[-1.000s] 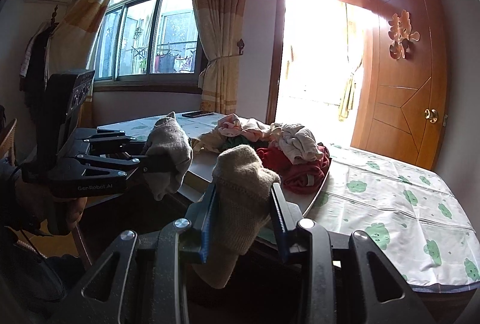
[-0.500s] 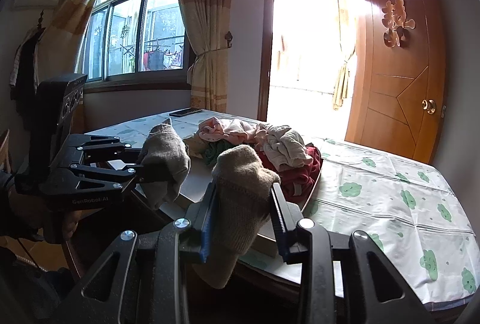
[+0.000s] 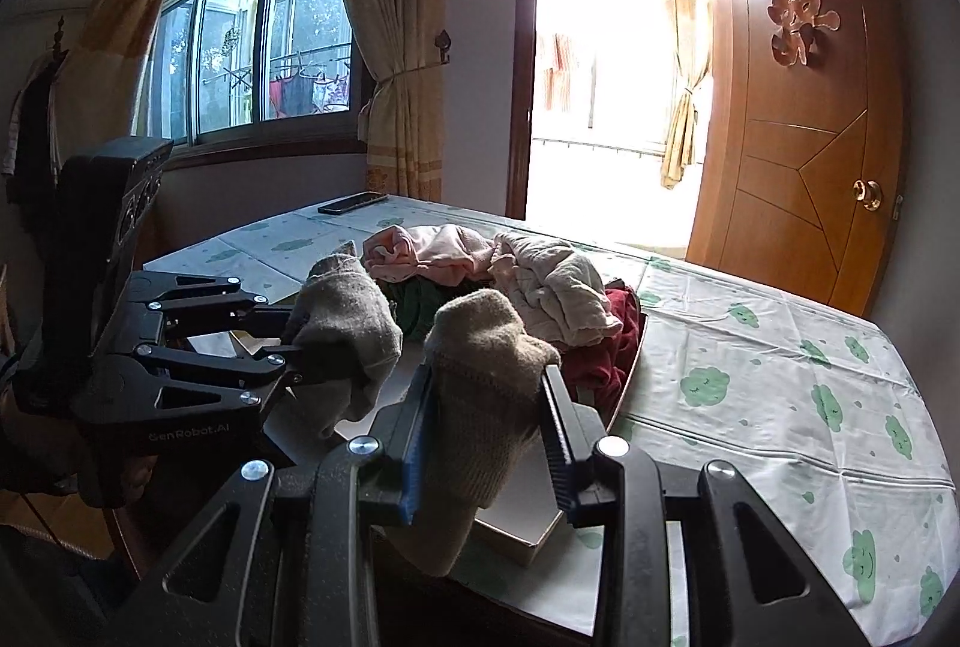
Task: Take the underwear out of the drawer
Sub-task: 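Carry both held socks over the cardboard tray beside the other garments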
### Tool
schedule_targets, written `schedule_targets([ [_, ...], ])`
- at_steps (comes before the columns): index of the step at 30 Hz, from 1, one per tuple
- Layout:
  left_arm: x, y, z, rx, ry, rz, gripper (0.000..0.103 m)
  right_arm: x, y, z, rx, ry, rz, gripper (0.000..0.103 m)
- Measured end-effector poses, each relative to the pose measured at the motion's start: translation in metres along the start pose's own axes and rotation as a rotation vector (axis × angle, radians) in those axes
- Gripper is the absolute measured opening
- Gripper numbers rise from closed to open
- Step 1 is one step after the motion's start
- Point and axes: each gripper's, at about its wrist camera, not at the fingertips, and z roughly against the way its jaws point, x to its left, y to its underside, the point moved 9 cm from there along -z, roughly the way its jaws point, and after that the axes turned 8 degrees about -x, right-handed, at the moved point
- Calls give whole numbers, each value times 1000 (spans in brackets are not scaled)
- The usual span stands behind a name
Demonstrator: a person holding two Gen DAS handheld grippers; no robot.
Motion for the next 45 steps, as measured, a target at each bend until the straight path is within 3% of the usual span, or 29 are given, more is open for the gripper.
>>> schedule_targets([
  [26,1,7,-44,141,-18,-10,28,-20,14,-44,163,23,-36,36],
  [45,0,26,-65,268,17,34,28,-26,30,-71,293,36,-78,37],
])
